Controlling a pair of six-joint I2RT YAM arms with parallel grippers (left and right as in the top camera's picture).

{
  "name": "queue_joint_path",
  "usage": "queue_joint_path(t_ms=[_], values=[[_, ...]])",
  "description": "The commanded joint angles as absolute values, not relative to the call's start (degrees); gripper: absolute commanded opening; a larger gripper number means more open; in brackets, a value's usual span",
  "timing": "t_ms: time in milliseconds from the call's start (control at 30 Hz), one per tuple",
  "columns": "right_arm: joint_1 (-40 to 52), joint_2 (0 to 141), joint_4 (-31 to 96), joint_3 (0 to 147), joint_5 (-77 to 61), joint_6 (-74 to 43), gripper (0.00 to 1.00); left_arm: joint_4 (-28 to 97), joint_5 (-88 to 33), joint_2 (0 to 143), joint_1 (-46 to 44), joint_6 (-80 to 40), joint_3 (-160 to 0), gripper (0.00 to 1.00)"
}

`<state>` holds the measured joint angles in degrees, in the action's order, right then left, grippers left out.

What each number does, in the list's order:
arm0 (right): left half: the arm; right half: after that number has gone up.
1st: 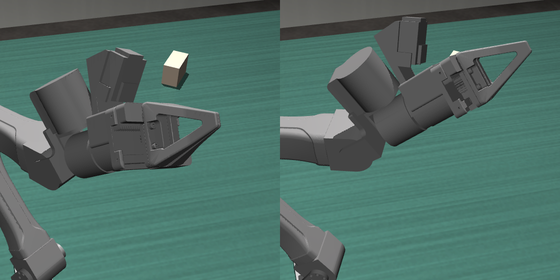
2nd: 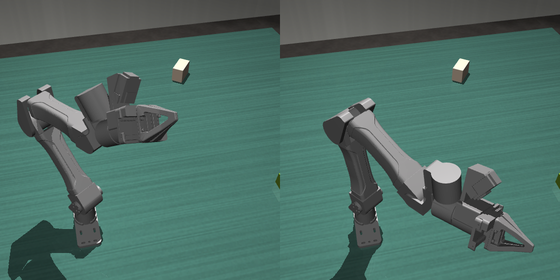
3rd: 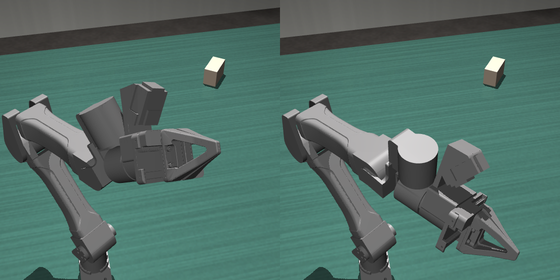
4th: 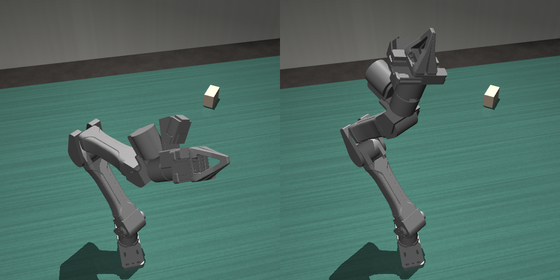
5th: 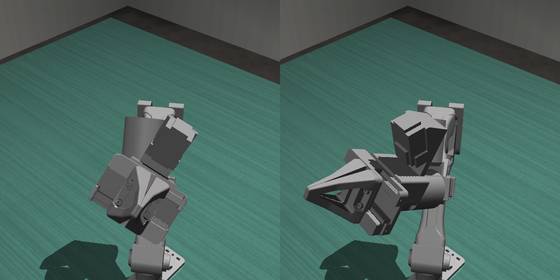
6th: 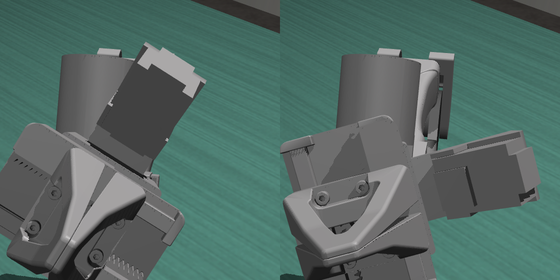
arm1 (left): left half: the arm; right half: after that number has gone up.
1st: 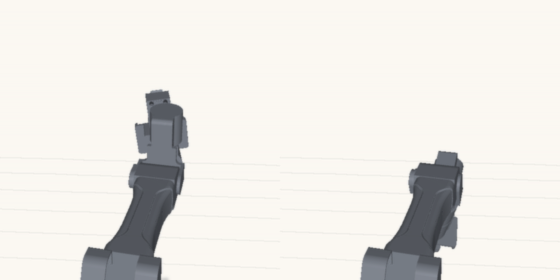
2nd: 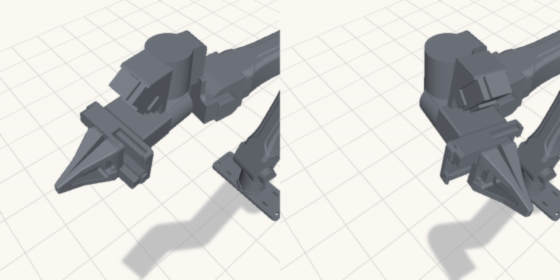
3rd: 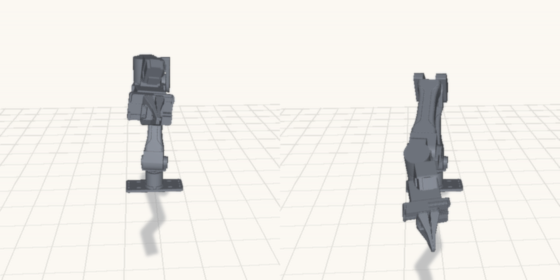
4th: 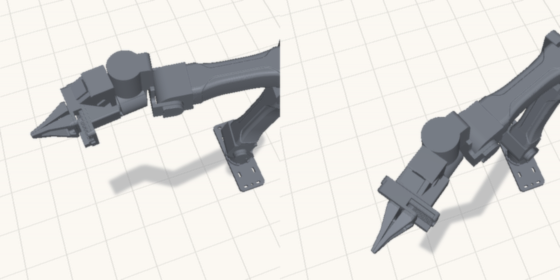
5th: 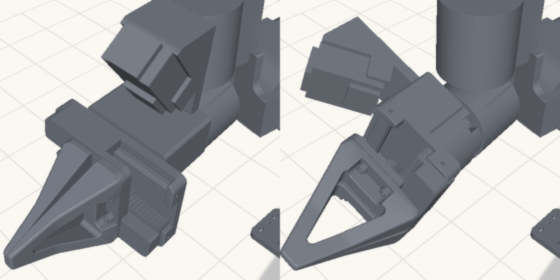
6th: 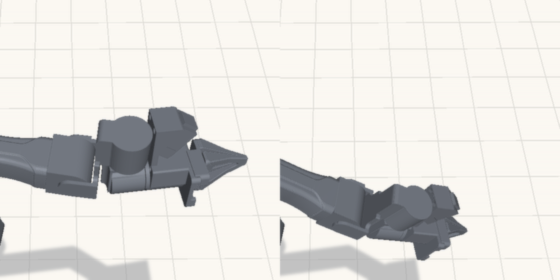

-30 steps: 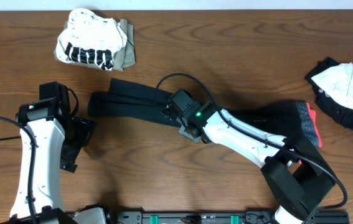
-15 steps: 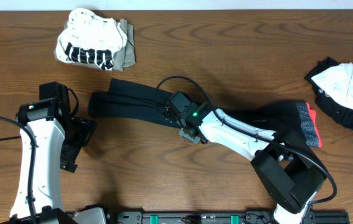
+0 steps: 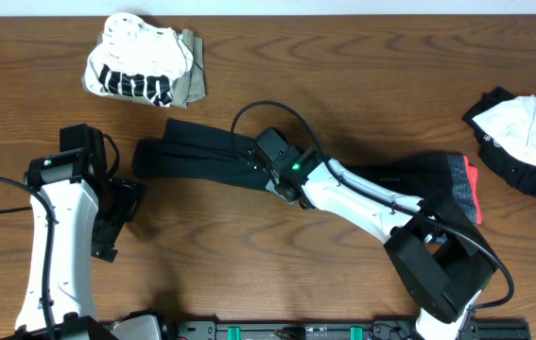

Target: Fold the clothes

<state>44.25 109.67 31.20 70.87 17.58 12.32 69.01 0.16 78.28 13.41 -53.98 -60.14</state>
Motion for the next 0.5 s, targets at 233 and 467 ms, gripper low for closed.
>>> queue_joint_path(t_ms=[233, 467], values=[[40.9, 109.6, 25.9, 72.0, 22.6, 9.0, 0.01, 69.3, 0.7, 78.2, 13.6, -53.6, -60.1, 0.98], [36.5, 109.6, 25.0, 72.0, 22.7, 4.7, 0.01, 69.2, 0.7, 78.2, 13.6, -53.6, -60.1, 0.98]])
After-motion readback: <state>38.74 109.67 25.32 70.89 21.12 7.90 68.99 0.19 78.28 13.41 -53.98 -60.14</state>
